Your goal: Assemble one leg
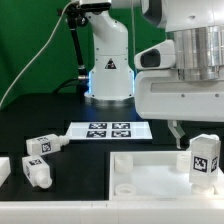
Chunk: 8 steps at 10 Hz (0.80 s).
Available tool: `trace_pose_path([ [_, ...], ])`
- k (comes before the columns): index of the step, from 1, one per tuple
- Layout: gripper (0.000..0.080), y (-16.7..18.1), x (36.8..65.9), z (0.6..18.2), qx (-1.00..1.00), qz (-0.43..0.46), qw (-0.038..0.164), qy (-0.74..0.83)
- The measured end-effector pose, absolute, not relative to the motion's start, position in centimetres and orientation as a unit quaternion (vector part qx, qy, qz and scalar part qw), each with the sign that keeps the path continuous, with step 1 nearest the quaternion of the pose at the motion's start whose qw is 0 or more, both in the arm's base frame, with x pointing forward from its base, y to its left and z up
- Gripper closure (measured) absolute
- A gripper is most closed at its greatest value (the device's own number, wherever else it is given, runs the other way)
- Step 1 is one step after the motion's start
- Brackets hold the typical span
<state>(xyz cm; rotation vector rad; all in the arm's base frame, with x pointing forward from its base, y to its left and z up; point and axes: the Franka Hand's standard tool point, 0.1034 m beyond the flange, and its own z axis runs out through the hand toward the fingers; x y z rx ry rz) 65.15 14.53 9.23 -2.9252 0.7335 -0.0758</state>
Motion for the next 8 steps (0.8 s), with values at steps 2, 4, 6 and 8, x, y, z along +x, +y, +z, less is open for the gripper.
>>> trace_pose_path([
  [2,0.0172,14.47,65.16,9.22,-0.985,-0.030,0.060,0.157],
  [4,0.0154,14.44,65.16,9.21,-0.994,-0.035,0.057,0.081],
  [6,0.0150,14.32,65.44,9.20,-0.997,-0.054,0.043,-0.039],
  [8,0.0150,14.45,65.45,9.15,-0.989,-0.062,0.033,-0.131],
])
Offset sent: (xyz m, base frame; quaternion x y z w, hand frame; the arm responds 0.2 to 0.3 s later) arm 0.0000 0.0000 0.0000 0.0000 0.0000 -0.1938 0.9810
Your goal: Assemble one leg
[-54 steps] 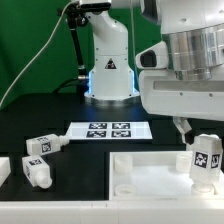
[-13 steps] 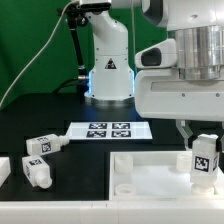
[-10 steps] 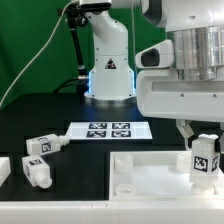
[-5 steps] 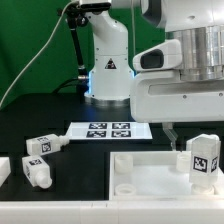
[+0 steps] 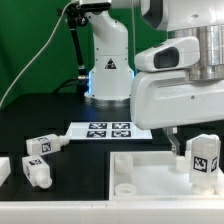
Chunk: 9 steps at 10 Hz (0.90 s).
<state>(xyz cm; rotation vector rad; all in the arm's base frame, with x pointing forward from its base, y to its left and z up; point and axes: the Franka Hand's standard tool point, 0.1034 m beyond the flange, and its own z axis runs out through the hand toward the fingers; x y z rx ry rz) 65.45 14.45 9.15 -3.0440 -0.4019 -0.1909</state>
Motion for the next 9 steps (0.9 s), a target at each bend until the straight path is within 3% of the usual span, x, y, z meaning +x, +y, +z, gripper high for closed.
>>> trace_pose_path([
  [6,0.0150,14.35,65.31,9.05,-0.939,-0.065,0.016,-0.337],
  [7,0.0188,14.35,65.33,9.06,-0.937,-0.065,0.015,-0.343],
  [8,0.0325,14.35,65.34,9.08,-0.936,-0.066,0.015,-0.344],
  [9,0.0325,14.33,65.34,9.07,-0.937,-0.066,0.015,-0.344],
])
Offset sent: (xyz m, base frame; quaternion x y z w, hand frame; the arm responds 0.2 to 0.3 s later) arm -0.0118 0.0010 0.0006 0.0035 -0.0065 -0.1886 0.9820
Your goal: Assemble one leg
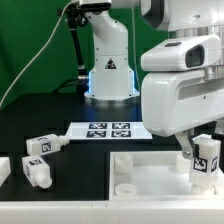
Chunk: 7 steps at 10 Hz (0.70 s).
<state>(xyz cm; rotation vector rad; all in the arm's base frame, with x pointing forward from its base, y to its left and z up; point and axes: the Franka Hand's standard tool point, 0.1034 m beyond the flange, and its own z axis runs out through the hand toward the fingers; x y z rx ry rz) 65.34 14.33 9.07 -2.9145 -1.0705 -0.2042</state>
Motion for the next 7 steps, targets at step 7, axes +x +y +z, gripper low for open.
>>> trace_pose_path([
  [7,0.0517,14.27,65.35,8.99,-0.972,-0.064,0.024,-0.225],
])
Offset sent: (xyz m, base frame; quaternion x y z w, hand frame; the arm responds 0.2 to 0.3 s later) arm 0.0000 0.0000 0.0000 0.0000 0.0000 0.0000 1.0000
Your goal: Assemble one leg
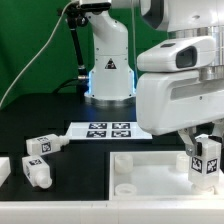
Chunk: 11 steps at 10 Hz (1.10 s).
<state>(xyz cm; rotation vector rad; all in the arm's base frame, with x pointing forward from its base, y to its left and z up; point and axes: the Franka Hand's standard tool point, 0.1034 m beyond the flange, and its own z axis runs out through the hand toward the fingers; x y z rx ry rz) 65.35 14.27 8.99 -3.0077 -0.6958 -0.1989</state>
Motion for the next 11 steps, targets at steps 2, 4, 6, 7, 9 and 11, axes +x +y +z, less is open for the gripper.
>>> trace_pose_path([
  [2,0.0517,14.15,65.44,8.94,-0.991,-0.067,0.031,-0.112],
  [4,0.0517,14.01,65.59,8.89,-0.997,-0.071,0.038,0.011],
  [6,0.0517,13.77,65.60,8.88,-0.988,-0.065,0.046,0.132],
  [7,0.0517,13.76,65.52,8.87,-0.980,-0.061,0.047,0.182],
  [9,0.0517,13.78,65.39,8.83,-0.960,-0.050,0.047,0.273],
  [11,0.0517,13.74,65.38,8.83,-0.943,-0.042,0.048,0.327],
])
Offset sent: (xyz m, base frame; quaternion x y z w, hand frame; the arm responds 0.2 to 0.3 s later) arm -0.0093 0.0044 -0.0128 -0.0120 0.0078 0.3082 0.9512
